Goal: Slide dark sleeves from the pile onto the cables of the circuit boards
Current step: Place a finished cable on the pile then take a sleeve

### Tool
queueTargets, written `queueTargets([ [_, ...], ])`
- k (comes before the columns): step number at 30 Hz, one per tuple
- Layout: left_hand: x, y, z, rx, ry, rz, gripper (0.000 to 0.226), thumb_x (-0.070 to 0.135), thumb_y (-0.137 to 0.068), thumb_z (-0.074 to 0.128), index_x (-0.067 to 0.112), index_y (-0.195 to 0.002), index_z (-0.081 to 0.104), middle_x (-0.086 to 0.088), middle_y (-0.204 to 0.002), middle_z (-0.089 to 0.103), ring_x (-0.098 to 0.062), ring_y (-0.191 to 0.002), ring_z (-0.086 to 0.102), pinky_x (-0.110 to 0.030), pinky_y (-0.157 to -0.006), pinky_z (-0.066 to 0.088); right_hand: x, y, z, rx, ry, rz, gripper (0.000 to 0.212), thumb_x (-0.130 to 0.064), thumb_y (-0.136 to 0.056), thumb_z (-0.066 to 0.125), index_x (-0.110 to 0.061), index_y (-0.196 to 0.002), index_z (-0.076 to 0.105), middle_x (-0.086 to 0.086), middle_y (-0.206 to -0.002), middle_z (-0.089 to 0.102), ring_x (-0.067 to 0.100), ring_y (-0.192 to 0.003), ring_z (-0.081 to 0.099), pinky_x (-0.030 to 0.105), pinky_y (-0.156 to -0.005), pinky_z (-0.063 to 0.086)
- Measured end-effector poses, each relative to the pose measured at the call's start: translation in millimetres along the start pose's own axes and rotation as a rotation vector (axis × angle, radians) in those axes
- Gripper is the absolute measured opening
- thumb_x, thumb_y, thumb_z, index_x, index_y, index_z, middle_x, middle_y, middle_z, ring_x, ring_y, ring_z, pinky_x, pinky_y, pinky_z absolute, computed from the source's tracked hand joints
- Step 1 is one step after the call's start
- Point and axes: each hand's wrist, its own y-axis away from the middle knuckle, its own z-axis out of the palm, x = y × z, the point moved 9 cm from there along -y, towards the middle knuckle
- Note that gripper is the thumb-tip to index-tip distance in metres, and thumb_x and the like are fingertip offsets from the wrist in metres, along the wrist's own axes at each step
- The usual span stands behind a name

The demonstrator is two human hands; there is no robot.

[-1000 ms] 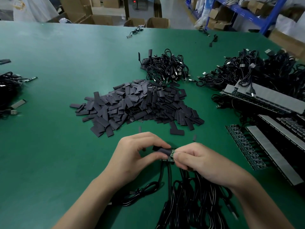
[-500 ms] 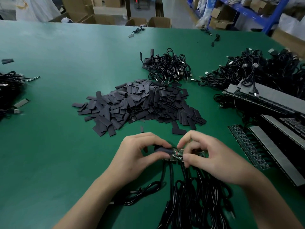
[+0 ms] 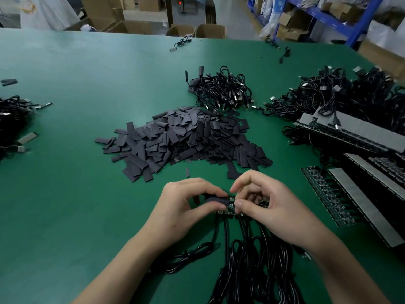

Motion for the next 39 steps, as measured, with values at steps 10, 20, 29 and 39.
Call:
queueTargets([
  [10,8.2,1.3,-6.4,0.108,-0.108,0.071,0.018,0.019,-0.083,0.085,0.015,-0.100,0.081,0.010,-0.097,0.074,-0.005,-0.092,0.071,-0.026,-0.083,0.057,9.6,-1.4,-6.4,0.179,-0.007,0.044,0.021,-0.040,-0.078,0.075,-0.033,-0.097,0.067,-0.012,-0.085,0.073,0.002,-0.070,0.059,0.028,-0.068,0.045],
  [20,9.7,0.5,-2.9,0.094,-0.225,0.102,0.025,0.032,-0.088,0.078,0.017,-0.108,0.079,0.010,-0.098,0.075,-0.002,-0.089,0.070,-0.027,-0.082,0.058,7.9,0.2,-8.2,0.231,0.006,0.055,0.027,-0.018,-0.086,0.080,-0.037,-0.099,0.067,-0.010,-0.091,0.072,0.012,-0.078,0.062,0.032,-0.073,0.050],
  [29,16.5,2.0,-5.0,0.126,-0.259,0.199,0.022,0.031,-0.091,0.077,0.015,-0.106,0.080,0.008,-0.096,0.074,-0.003,-0.087,0.069,-0.025,-0.078,0.058,2.2,0.2,-6.2,0.217,-0.066,0.027,0.021,-0.030,-0.080,0.075,-0.037,-0.099,0.068,-0.007,-0.088,0.071,0.016,-0.078,0.063,0.046,-0.075,0.053],
  [39,18.1,2.9,-5.3,0.158,-0.193,0.200,0.020,0.027,-0.091,0.078,0.014,-0.105,0.080,0.008,-0.096,0.075,-0.003,-0.088,0.069,-0.025,-0.079,0.058,2.8,-1.7,-2.4,0.159,-0.248,0.025,0.019,-0.022,-0.079,0.078,-0.033,-0.091,0.068,-0.008,-0.079,0.067,0.015,-0.076,0.061,0.036,-0.075,0.052],
])
